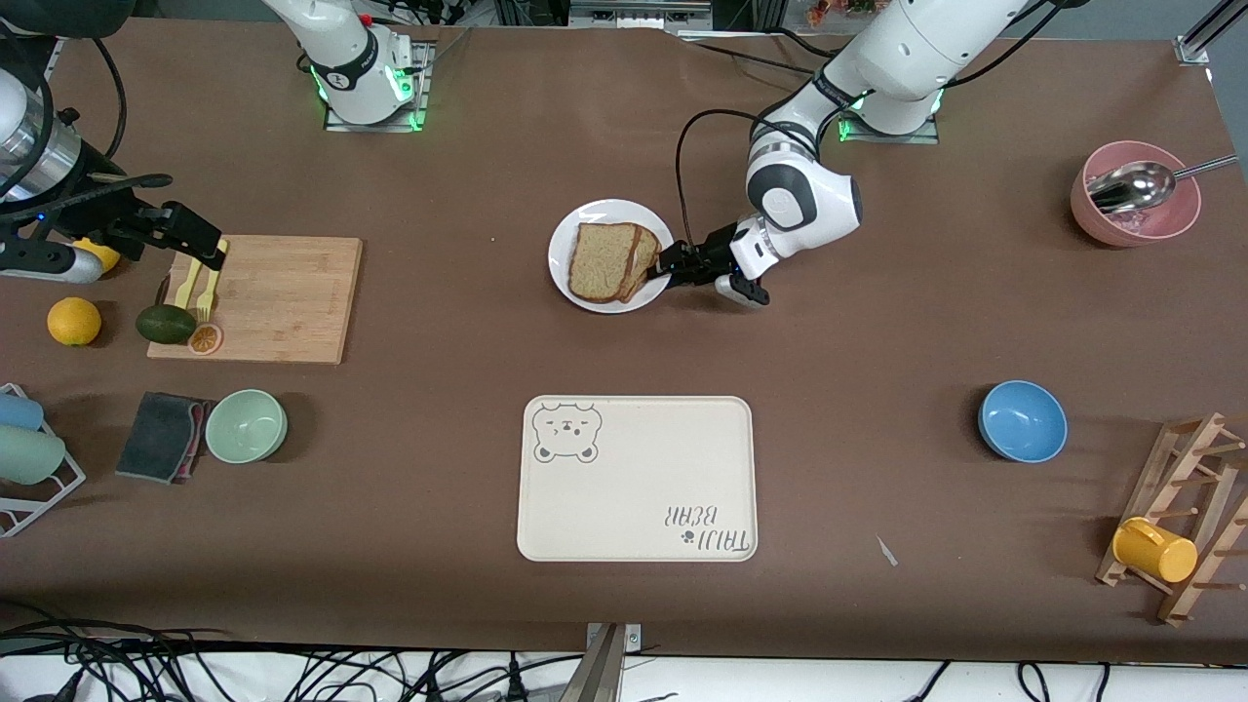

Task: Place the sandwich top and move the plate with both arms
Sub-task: 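Reach the left gripper to the white plate rim and grasp it, then slide the plate with the left gripper onto the bear tray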

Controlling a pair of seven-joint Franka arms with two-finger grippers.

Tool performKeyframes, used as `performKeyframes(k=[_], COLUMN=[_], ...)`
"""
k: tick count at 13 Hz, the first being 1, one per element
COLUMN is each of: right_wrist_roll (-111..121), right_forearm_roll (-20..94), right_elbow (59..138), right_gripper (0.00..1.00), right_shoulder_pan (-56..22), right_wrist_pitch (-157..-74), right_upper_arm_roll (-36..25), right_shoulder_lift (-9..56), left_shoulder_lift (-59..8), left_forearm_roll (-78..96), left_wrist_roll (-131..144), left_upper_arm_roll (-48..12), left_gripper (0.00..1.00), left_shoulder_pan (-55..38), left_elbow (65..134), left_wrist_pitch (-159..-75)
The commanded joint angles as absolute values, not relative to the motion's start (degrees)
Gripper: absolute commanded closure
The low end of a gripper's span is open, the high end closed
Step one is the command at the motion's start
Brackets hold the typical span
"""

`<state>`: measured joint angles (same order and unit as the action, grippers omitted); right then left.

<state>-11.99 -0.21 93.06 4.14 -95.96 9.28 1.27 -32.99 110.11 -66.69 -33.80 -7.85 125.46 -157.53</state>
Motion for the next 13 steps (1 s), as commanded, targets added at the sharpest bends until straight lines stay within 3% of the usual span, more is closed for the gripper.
performKeyframes(k=[1, 3, 8, 13], right_wrist_roll=[-10.81, -10.81, -10.81, -10.81], right_forearm_roll=[0.88, 0.88, 0.79, 0.79], right_elbow=[93.78, 93.78, 93.78, 93.78], right_gripper=[0.00, 0.00, 0.00, 0.00], right_shoulder_pan=[4.66, 4.66, 4.66, 4.66], right_wrist_pitch=[-96.50, -96.07, -95.89, -95.89], right_upper_arm_roll=[9.67, 9.67, 9.58, 9.67], right_shoulder_lift=[0.79, 0.70, 0.70, 0.70], left_shoulder_lift=[-34.28, -34.28, -35.42, -35.33], left_forearm_roll=[112.59, 112.59, 112.50, 112.15], left_wrist_roll=[-69.26, -69.26, -69.26, -69.26], left_upper_arm_roll=[-33.93, -33.93, -33.93, -33.93], left_gripper=[0.53, 0.61, 0.96, 1.00], left_shoulder_pan=[-8.78, -8.96, -8.96, -8.79], left_elbow=[124.45, 124.72, 124.54, 124.37], left_wrist_pitch=[-157.94, -157.94, -158.03, -158.03])
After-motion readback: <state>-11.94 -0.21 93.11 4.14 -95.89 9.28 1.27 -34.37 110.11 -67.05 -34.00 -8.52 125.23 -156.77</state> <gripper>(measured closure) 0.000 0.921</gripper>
